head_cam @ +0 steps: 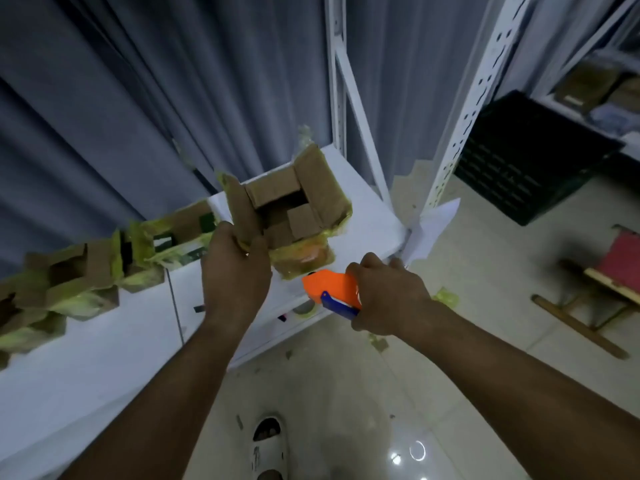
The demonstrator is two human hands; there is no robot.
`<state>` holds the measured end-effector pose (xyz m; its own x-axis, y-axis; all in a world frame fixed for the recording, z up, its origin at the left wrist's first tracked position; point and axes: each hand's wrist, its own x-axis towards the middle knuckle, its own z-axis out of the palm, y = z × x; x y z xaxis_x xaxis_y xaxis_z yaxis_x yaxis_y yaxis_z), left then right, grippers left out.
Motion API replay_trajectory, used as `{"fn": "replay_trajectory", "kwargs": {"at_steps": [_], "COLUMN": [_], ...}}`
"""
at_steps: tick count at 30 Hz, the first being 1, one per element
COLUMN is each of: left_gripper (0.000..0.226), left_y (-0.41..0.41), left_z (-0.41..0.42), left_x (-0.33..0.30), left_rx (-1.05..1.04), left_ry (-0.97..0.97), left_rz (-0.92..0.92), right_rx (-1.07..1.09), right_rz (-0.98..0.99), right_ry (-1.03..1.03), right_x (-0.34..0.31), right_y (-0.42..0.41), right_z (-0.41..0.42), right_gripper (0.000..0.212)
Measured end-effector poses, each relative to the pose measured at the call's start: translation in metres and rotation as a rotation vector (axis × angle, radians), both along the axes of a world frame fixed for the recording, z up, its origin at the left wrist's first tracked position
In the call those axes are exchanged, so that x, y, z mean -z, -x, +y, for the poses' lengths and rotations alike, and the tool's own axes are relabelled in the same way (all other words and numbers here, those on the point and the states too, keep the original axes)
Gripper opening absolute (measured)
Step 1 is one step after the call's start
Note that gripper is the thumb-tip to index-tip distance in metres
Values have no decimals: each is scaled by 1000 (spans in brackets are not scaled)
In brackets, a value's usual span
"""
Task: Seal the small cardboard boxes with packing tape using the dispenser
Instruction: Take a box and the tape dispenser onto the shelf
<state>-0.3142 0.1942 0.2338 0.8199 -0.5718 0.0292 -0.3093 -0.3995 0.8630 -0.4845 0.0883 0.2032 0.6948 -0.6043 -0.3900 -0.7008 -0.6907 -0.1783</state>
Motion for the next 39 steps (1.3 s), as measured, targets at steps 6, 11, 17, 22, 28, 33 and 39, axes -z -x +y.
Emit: {"fn": "replay_trajectory", "kwargs": {"at_steps": [6, 11, 17, 22, 28, 33, 39], "left_gripper": [31, 24, 17, 14, 15, 12, 18], "left_y": [41, 55, 70, 73, 61, 41, 3], "left_z": [20, 51, 80, 105, 126, 122, 96], "left_x": [-142, -268, -384, -457, -523, -578, -630], "left_rx": [-73, -172, -95, -77, -59, -11, 3], "left_ry": [105, 92, 56, 92, 147, 279, 369], "left_rz": [-117, -316, -404, -422, -401, -361, -465], "right_rx": [-93, -53, -86, -132, -130, -113, -27], "right_rz": [-37, -76, -104, -130, -173, -207, -236], "right_ry": [128, 163, 209, 316, 366, 450, 536], "right_x": [-153, -275, -413, -511, -598, -659, -704], "right_y": [70, 121, 123, 109, 95, 78, 44], "right_z": [-1, 4, 23, 43, 64, 68, 59], "right_gripper": [67, 59, 49, 43, 50, 57, 48]}}
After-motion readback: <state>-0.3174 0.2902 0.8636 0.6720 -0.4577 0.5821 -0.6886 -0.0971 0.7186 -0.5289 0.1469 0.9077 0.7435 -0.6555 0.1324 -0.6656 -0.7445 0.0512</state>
